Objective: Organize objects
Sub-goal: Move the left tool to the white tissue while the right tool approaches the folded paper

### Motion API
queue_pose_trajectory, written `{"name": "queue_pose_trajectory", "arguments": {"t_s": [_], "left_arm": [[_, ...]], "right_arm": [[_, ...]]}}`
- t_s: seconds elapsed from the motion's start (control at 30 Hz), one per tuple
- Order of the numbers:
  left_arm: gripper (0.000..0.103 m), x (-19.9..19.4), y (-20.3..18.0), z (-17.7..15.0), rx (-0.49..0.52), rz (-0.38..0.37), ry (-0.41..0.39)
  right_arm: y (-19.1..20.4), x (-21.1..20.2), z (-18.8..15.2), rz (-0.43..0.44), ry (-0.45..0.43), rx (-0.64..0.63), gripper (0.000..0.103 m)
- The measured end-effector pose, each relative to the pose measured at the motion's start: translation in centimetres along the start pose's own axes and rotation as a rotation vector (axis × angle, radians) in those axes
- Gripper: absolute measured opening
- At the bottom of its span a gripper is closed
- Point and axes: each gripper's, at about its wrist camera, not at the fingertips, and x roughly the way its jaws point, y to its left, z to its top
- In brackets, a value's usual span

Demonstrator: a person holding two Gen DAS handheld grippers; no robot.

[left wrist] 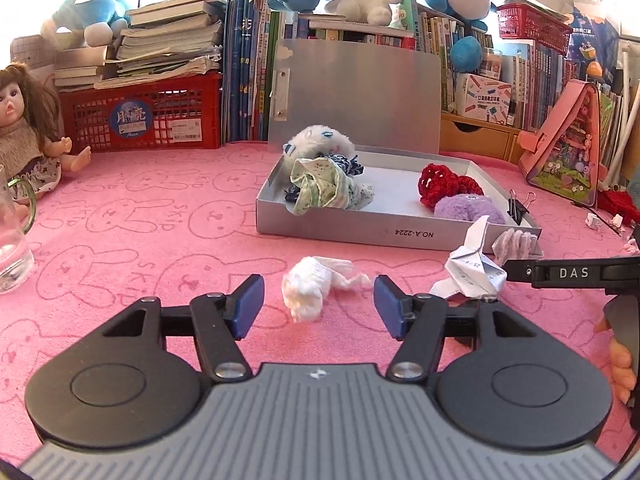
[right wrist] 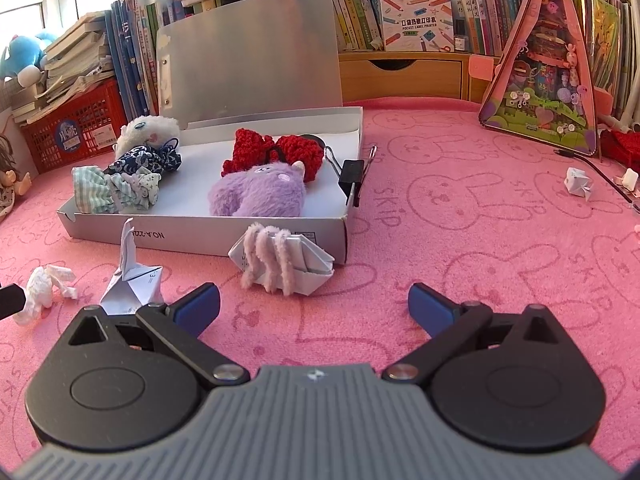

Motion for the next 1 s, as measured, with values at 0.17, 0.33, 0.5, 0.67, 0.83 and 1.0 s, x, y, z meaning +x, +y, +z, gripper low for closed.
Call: {"name": "queue_pose_trajectory", "arguments": {"t_s": [0.17,0.33,0.5,0.67,0.83,1.0], "left_arm": [[0.074,1.2,-0.8,-0.5,-0.004,0.042,0.002],[0.076,3.5,-0.7,-0.3,-0.018,0.095,0.032],[0.075,4.6,-0.4,-0.3,-0.041,0.097,0.080],[0.075,4.7,-0.8,-0.3,-0.019,0.111,0.088],[0.075,4.7,-0.7,-0.3,-0.023,0.108,0.087],[0.075,4.7,-0.7,-0.3,-0.018,0.111,0.089]], "right_arm": [[0.1,0.1,0.0,-0.004,0.002,-0.005,0.103],[0.1,0.1,0.0,-0.008,0.004,-0.011,0.103],[0.7,0.2,0.0,-0.018,0.004,-0.041,0.103],[2.1,0.6,0.5,-0.013,-0.014,-0.068,0.103],[3.4,1.7,1.3,-0.039,-0.004,-0.058,0.103],[4.1,2.2,1.4,-0.084,-0.005,-0.053,0.092]]}}
